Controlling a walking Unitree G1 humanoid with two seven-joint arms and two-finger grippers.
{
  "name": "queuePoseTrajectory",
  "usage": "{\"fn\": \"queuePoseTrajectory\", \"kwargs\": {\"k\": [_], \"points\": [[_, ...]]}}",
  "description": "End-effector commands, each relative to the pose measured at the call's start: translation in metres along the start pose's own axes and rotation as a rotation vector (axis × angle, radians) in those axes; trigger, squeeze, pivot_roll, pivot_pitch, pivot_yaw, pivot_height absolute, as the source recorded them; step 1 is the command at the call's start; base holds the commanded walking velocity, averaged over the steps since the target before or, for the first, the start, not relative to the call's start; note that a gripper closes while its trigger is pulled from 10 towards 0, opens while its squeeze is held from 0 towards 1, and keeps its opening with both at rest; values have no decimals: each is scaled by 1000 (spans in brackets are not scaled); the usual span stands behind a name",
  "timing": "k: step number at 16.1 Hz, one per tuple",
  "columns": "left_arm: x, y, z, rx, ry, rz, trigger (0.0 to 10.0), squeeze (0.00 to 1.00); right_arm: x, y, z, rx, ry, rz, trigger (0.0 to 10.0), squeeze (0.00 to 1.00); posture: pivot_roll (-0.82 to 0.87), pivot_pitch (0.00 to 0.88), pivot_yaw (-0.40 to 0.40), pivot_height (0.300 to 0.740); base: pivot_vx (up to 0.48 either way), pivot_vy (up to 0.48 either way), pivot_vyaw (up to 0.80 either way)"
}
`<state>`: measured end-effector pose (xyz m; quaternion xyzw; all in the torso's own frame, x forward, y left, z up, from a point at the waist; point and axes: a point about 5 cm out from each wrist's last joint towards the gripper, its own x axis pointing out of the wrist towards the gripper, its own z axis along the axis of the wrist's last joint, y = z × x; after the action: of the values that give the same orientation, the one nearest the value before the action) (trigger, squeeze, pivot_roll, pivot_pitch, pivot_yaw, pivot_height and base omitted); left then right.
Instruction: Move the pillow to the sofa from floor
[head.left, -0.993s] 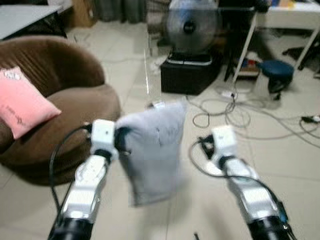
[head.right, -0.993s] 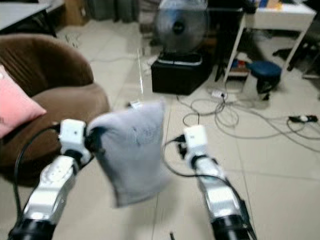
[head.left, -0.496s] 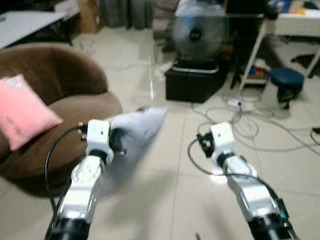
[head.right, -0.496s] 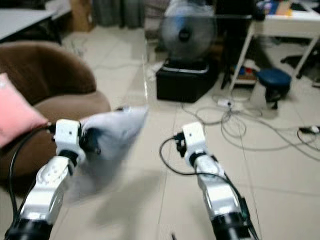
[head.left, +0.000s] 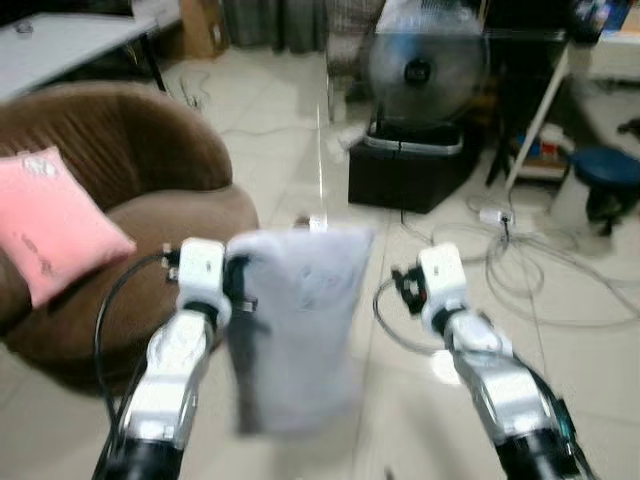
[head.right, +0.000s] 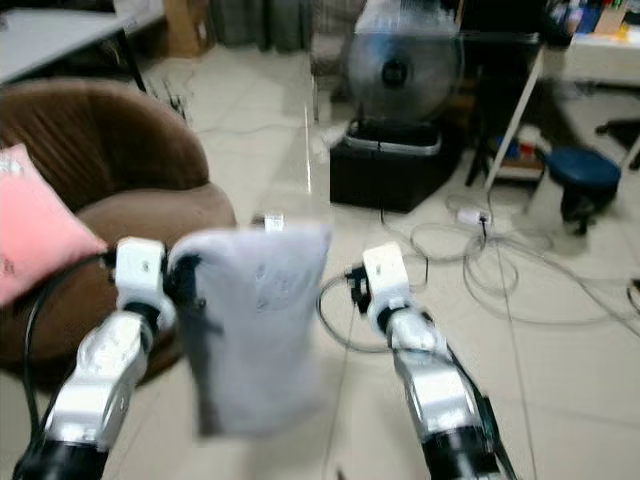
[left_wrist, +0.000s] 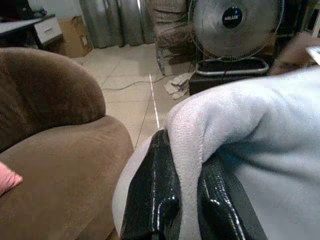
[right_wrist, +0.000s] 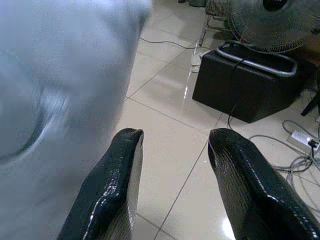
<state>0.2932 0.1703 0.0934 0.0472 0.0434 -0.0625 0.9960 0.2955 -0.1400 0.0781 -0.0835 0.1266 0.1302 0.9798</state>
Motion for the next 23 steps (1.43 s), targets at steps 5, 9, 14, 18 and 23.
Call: {"fn": "queuePoseTrajectory", "kwargs": {"k": [5,9,14,18,23], "points": [[4,0,14,12,-67,2,10000,0,-1,-8,-1,-4,4,-35,10000,0,53,0,67,740,423,0,0],[4,-1,14,13,-69,-3,10000,0,-1,-8,-1,-2,1,-36,10000,0,53,0,67,740,429,0,0],[4,-1,14,13,-70,-4,10000,0,-1,-7,-1,-4,-2,-34,10000,0,53,0,67,740,438,0,0],[4,-1,15,12,-74,-6,10000,0,0,-7,0,-3,-4,-33,10000,0,54,0,68,740,442,0,0],[5,-1,15,13,-77,-9,10000,0,0,-7,0,-1,-3,-36,10000,0,55,0,68,740,445,0,0]]}}
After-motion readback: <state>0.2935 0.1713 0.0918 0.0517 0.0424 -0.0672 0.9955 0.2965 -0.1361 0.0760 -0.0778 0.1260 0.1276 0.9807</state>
